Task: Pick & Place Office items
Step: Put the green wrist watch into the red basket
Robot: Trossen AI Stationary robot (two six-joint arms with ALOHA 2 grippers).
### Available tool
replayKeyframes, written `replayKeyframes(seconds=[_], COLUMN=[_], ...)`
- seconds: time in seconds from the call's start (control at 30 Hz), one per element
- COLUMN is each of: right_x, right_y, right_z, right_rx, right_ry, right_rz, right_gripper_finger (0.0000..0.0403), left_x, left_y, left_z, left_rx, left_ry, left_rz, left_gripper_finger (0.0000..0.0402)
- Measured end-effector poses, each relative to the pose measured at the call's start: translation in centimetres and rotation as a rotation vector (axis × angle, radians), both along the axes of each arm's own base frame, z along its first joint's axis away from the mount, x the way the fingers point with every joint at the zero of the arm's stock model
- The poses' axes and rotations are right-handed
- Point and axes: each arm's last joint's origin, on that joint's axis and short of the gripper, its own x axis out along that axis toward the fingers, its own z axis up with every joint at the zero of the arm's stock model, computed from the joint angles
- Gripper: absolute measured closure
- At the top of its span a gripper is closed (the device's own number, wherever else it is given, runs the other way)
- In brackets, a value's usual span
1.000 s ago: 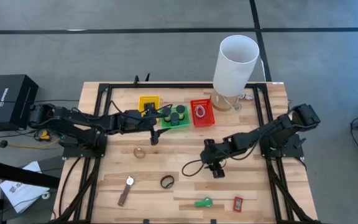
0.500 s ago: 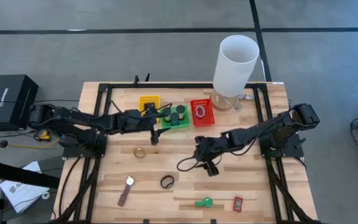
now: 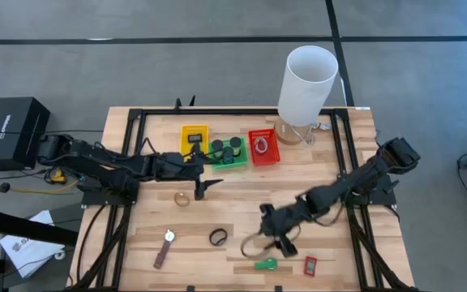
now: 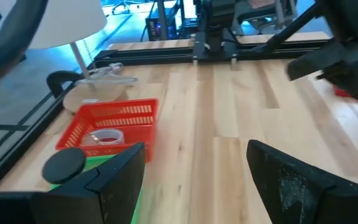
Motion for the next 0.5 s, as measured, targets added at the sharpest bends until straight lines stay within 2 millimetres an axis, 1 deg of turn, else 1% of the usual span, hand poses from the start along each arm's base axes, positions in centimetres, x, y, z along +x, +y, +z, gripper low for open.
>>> replayKeyframes(seconds=[0.1,0.23,0.33,0.43,0.5], right_x=[-0.6,-1.1,-1.3,-0.9,-0.8], right_y=[2.3,5.2,6.9,8.7,9.8], right_z=[-0.4,-2.0,-3.3,-3.3,-3.7], right_rx=[0.008,0.017,-0.004,0.011,-0.014], right_ry=[-0.018,-0.047,-0.039,-0.039,-0.014], right_rz=[-0.029,-0.08,-0.054,-0.032,-0.013], right_gripper_finger=[0.0173,0.0174,0.0177,0.0181,0.0185], left_x=[0.0,0.0,-0.1,0.0,0.0], left_y=[-0.4,-0.9,-1.4,-1.8,-2.0], left_z=[0.0,0.1,0.1,0.3,0.5], left_rx=[-0.034,-0.147,-0.148,-0.158,-0.186], left_ry=[-0.008,-0.032,-0.033,-0.051,-0.076], left_rz=[-0.004,0.012,-0.01,-0.023,-0.025], left_gripper_finger=[0.0128,0.0128,0.0128,0.0128,0.0128])
